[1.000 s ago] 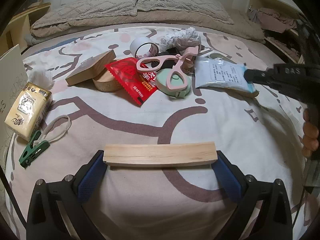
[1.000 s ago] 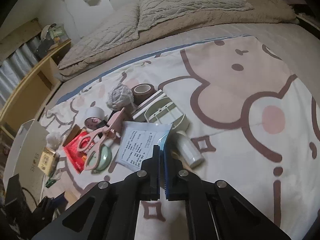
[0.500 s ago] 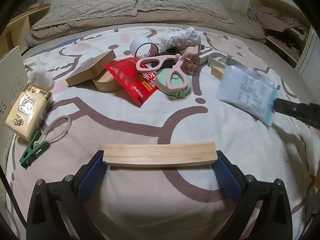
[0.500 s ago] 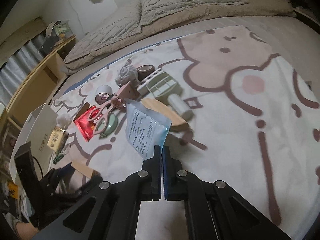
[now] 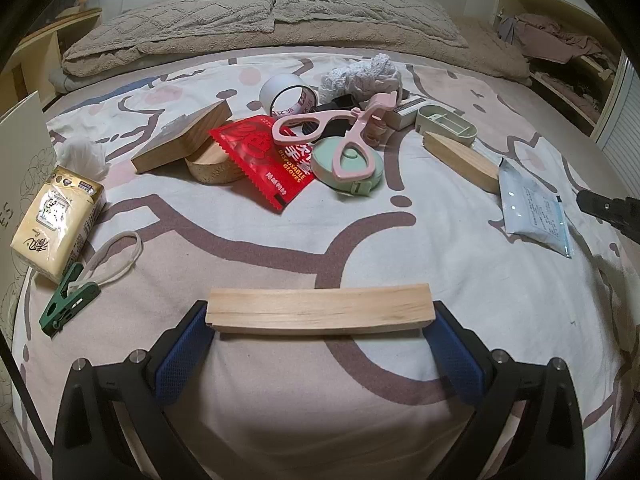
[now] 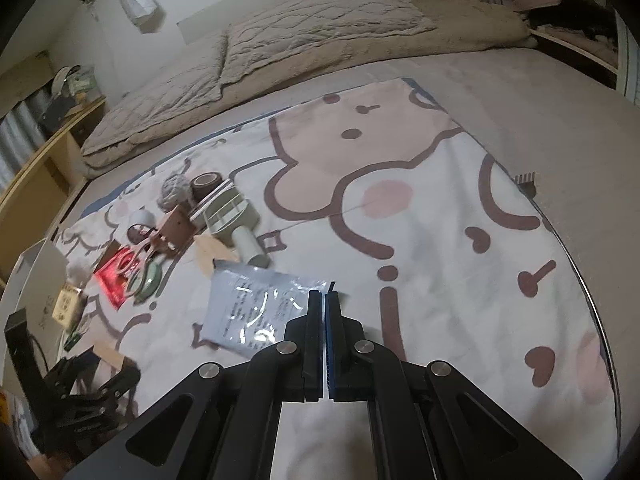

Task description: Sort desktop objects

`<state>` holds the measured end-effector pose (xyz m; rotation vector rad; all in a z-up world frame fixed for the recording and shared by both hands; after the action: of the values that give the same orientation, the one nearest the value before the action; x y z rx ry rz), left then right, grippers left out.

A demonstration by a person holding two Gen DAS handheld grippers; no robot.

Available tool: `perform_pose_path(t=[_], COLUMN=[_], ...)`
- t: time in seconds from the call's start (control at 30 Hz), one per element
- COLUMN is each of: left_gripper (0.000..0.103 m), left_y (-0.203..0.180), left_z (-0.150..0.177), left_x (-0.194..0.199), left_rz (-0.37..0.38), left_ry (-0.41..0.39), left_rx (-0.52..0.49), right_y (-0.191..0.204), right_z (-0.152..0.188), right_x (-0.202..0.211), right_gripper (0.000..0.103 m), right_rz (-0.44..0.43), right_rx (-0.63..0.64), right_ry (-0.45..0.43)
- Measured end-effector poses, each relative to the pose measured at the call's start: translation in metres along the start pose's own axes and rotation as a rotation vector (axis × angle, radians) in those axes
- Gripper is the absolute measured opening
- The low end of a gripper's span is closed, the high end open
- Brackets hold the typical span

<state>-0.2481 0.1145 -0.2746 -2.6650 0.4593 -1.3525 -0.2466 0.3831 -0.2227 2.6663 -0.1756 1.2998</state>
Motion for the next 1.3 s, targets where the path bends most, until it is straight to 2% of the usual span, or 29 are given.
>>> perform_pose_path(t=[0.13,0.23,0.3,0.37,0.47,0.53,0.63,0.8,0.93,1.07,1.2,1.27,1.3], left_gripper=[0.103,0.103,0.103,0.103,0.103,0.103,0.103,0.103,0.103,0.103,0.103,0.103,0.103], left_y=[0.000,0.000,0.000,0.000,0.000,-0.001,-0.001,0.000,0.001,0.000,0.001,0.001,0.002], left_z=[0.000,0.000,0.000,0.000,0.000,0.001,0.001,-0.001,-0.002,-0.002,-0.005,-0.005,-0.005], left_x=[0.000,0.000,0.000,0.000,0.000,0.000,0.000,0.000,0.000,0.000,-0.002,-0.002,-0.002], left_rz=[0.001,0.001,0.001,0.002,0.001,0.001,0.002,0.010,0.015,0.010,-0.001,-0.005,-0.006], left_ry=[0.000,0.000,-0.001,-0.001,0.000,-0.001,0.000,0.011,0.013,0.019,0.028,0.031,0.031], left_rx=[0.000,-0.001,-0.001,0.000,-0.001,-0.001,-0.001,0.015,0.027,0.034,0.057,0.062,0.066], right_y=[0.009,0.031,0.050,0.067,0.096,0.110,0.123,0.111,0.081,0.052,0.042,0.034,0.027], right_z=[0.001,0.001,0.000,0.000,0.001,0.004,0.010,0.020,0.026,0.031,0.030,0.026,0.024], right_x=[0.001,0.009,0.012,0.010,-0.003,-0.010,-0.023,-0.033,-0.029,-0.021,0.005,0.015,0.020], right_gripper=[0.002,0.002,0.002,0.002,0.002,0.002,0.002,0.002,0.002,0.002,0.002,0.002,0.018], right_rz=[-0.023,-0.023,-0.055,-0.113,-0.208,-0.221,-0.187,-0.131,-0.083,-0.085,-0.080,-0.049,-0.023], right_rx=[-0.002,0.083,0.131,0.154,0.173,0.193,0.225,0.196,0.155,0.092,0.111,0.103,0.095], right_ry=[0.009,-0.038,-0.049,-0.032,0.046,0.076,0.103,0.148,0.157,0.175,0.109,0.068,0.049])
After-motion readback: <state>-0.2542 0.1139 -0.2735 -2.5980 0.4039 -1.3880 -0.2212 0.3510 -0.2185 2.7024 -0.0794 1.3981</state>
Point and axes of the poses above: each gripper's, at about its wrist camera, not at the fingertips, and x roughly against the way its jaws point, y to its left, z to its underside, the point moved 4 cm from there along -x, roughly the way its jaws point, and after that the axes turned 12 degrees about z, right-handed, at the moved point
